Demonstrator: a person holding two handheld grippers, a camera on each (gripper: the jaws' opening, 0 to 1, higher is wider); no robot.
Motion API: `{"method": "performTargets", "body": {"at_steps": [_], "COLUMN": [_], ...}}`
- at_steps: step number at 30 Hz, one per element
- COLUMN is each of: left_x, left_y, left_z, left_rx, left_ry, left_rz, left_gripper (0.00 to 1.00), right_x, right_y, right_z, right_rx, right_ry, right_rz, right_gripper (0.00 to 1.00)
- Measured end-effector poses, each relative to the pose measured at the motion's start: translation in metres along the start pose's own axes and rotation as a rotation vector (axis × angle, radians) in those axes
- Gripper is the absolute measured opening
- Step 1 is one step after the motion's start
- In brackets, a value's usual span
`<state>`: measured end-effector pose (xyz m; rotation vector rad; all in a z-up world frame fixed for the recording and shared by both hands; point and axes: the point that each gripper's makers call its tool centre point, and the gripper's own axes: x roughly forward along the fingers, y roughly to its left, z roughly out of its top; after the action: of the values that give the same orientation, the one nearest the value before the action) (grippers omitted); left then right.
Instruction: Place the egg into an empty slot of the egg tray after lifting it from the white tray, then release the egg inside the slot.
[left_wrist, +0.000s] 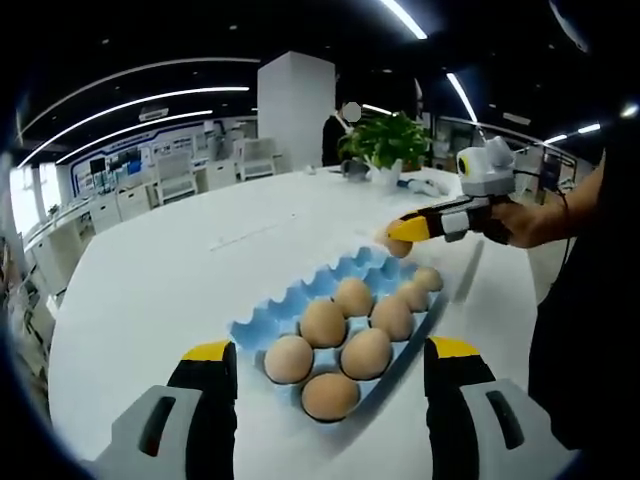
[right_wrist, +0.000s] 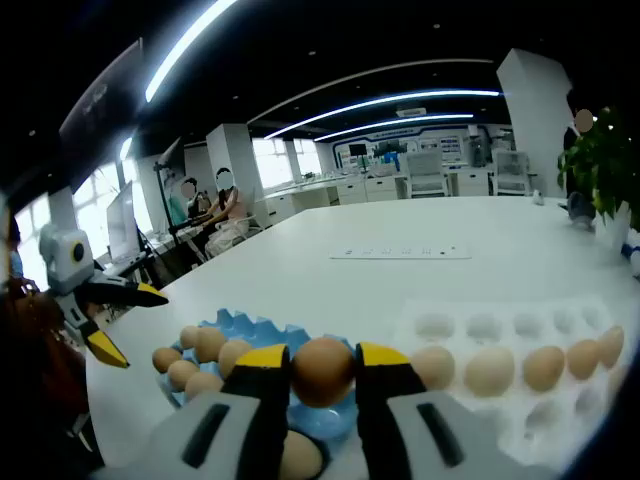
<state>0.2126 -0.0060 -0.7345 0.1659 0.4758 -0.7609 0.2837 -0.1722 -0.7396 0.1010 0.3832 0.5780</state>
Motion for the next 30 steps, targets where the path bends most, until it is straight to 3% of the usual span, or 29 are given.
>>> {"method": "performTargets", "body": {"at_steps": [14,30], "left_x": [0.001,0.001], "left_y": [0.0,0.002], "left_z": [0.0,0.0], "left_rx": [-0.006,-0.004], "left_ry": [0.002,0.004], "left_rz": [-0.001,0.0], "left_gripper": [0.76,0.76], "right_x": [0.022,0.032], "right_y": [0.028,0.039], "right_z": [-0.011,-0.025], "right_rx": [-0.039,-0.056], "right_ry": [0.046,0.094], "right_rz": [0.081,0.126], "right_gripper": [0.25,0.25]}}
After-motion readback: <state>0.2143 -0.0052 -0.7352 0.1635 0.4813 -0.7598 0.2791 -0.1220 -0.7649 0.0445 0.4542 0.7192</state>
